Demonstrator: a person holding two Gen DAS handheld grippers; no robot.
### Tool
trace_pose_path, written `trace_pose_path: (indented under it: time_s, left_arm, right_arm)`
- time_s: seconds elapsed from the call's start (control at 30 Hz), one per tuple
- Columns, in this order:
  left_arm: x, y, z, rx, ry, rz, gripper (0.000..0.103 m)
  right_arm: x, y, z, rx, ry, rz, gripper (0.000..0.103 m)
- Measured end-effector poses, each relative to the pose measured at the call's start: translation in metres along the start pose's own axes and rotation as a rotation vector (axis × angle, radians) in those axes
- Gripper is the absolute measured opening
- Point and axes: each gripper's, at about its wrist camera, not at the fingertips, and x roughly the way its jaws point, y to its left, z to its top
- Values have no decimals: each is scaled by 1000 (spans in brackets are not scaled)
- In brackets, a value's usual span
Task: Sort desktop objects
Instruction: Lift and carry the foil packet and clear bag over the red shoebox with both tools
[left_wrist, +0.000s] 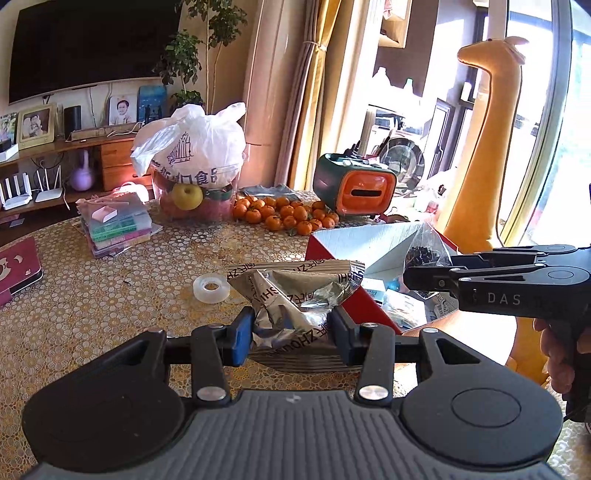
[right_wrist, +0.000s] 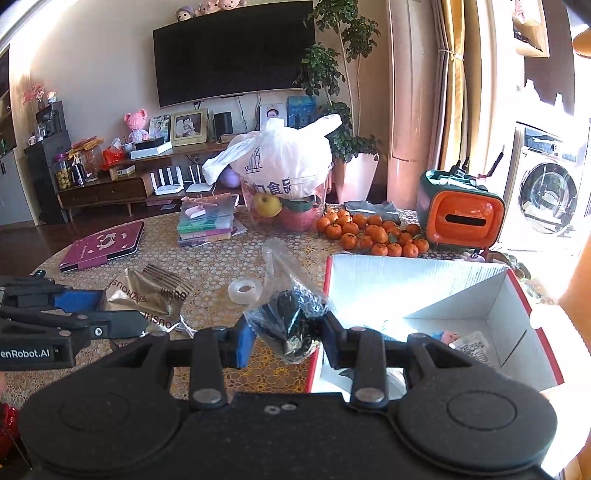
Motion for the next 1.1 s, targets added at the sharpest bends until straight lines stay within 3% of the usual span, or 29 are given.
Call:
trace_pose_path:
  time_s: [0.7,1.1]
  left_arm:
    - [51,-67,38,95,26,-146,43]
    - [100,-101,49,167,73,-189,43]
  right_arm:
    - [-9,-87,1,36,4,-117,36]
    - [2,-133,-7,57,64,-195,36]
